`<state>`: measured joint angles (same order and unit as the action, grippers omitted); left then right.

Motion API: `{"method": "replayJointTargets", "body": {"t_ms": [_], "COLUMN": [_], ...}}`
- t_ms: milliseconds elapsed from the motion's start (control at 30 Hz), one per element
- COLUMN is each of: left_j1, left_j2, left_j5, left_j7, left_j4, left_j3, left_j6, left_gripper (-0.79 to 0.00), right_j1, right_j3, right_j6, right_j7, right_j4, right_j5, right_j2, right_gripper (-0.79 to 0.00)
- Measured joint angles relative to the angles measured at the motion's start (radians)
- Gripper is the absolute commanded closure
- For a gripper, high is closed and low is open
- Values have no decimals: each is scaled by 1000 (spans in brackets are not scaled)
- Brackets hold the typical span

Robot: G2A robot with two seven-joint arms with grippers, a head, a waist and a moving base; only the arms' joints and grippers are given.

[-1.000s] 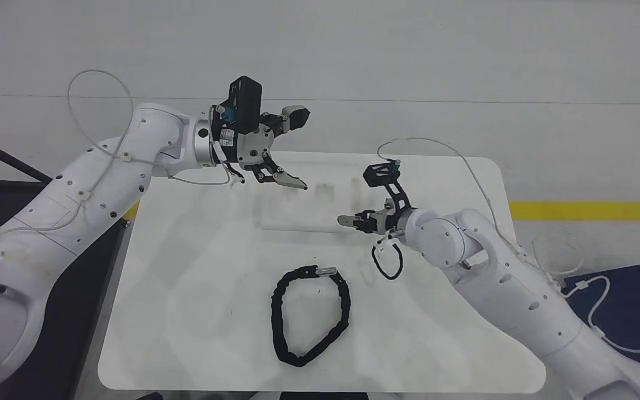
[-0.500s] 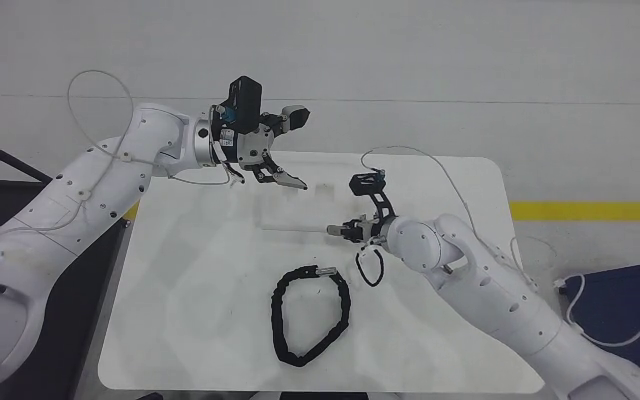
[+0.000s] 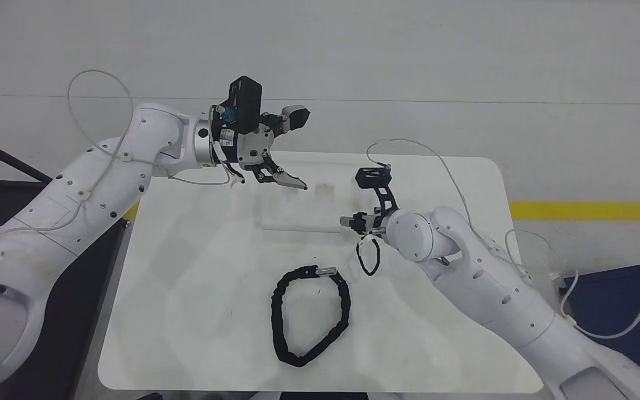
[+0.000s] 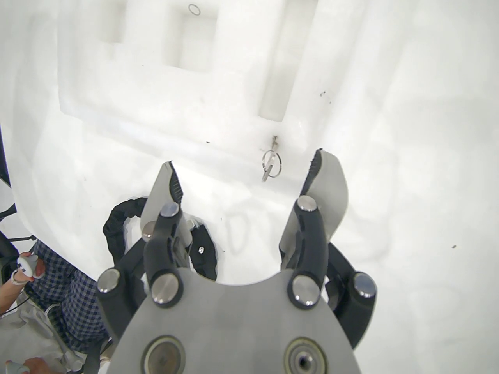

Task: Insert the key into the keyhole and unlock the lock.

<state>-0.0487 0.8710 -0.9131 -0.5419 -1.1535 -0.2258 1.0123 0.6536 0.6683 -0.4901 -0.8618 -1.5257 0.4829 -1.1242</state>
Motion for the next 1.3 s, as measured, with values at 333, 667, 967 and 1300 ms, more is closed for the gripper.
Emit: {"method": "replayJointTargets", "body": {"t_ms": [333, 667, 967, 1300], "left_j1": [0, 0, 0, 0], "left_j2": [0, 0, 0, 0], "left_j5": [0, 0, 0, 0], "left_j7": [0, 0, 0, 0], "left_j4": [0, 0, 0, 0], "left_j3": [0, 0, 0, 0], "left_j6": [0, 0, 0, 0], "left_gripper": [-785, -785, -785, -785], "right_j1": [0, -4, -6, -10], "right_j3": [11, 17, 20, 25], "right_j6": [-50, -67, -77, -84], "right_j7": [-26, -40, -44, -49], "right_j4": [16, 33, 63, 91], "right_j5": [15, 32, 35, 50], "right_j2": [-17, -34, -52, -69], "right_gripper": [-357, -252, -132, 0]}}
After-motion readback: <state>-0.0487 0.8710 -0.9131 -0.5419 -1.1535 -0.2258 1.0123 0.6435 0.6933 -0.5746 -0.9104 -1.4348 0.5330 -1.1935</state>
